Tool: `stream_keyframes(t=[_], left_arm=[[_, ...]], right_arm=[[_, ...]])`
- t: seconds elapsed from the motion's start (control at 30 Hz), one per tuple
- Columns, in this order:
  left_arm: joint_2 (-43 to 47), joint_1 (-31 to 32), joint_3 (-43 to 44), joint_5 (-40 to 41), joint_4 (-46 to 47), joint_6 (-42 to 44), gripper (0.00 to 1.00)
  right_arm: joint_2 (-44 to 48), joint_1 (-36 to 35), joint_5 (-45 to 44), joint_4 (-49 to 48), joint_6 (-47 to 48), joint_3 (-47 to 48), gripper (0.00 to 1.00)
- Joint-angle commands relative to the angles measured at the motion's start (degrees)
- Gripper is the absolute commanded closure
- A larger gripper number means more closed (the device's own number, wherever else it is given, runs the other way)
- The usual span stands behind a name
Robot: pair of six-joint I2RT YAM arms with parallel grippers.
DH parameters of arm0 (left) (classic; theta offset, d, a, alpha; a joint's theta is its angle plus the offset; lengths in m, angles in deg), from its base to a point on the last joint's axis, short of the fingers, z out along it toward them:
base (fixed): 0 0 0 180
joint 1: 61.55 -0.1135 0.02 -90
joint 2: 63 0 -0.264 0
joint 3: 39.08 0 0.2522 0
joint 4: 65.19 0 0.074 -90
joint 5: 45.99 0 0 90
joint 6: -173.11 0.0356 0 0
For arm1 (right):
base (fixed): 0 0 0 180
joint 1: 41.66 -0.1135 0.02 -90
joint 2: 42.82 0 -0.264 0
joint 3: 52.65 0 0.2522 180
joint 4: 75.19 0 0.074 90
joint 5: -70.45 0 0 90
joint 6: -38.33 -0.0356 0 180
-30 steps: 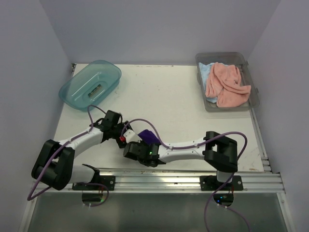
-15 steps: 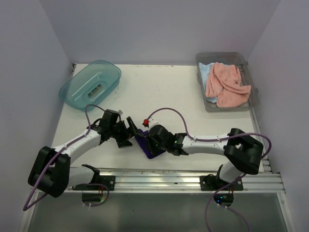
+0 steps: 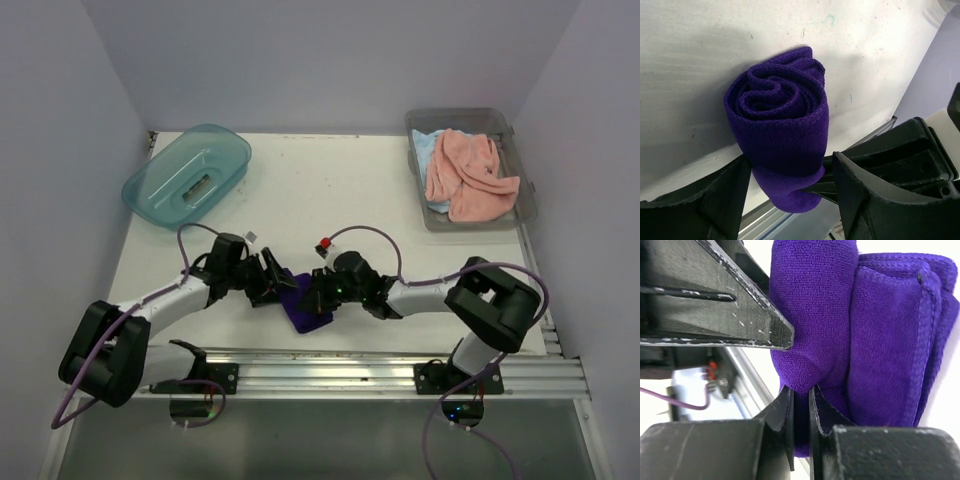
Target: Roll the towels
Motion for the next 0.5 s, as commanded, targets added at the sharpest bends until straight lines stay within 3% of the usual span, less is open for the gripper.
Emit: stream_keyframes(t=[0.0, 0.1, 0.17, 0.2, 0.3, 0.47], left_arm=[[-1.6, 0.3, -0.6, -0.6, 5.2, -0.8, 0.33], [-2.8, 0.5, -0.4, -0.2, 5.4, -1.0, 0.41], [-3.4, 0.5, -0.3, -0.1, 5.3, -1.1, 0.48], [-3.5, 0.5, 0.1, 0.1, 5.0, -1.1, 0.49], [-4.0, 0.5, 1.6, 0.8, 1.2, -0.4, 0.51], [-4.6, 0.5, 4.3, 2.5, -4.2, 0.9, 0.53]], right_arm=[[-3.8, 0.8, 8.0, -8.2, -7.0, -2.6, 1.00], [-4.2, 1.0, 8.6, -9.0, -7.5, -2.5, 1.00], [-3.0, 1.0, 8.2, -6.7, -6.8, -2.3, 0.88], [-1.8, 1.0, 6.7, -5.1, -5.0, -1.7, 0.71], [4.1, -0.4, -2.0, 12.6, 1.1, 1.4, 0.51], [12.5, -5.4, -20.3, 30.6, 8.3, 7.6, 0.44]])
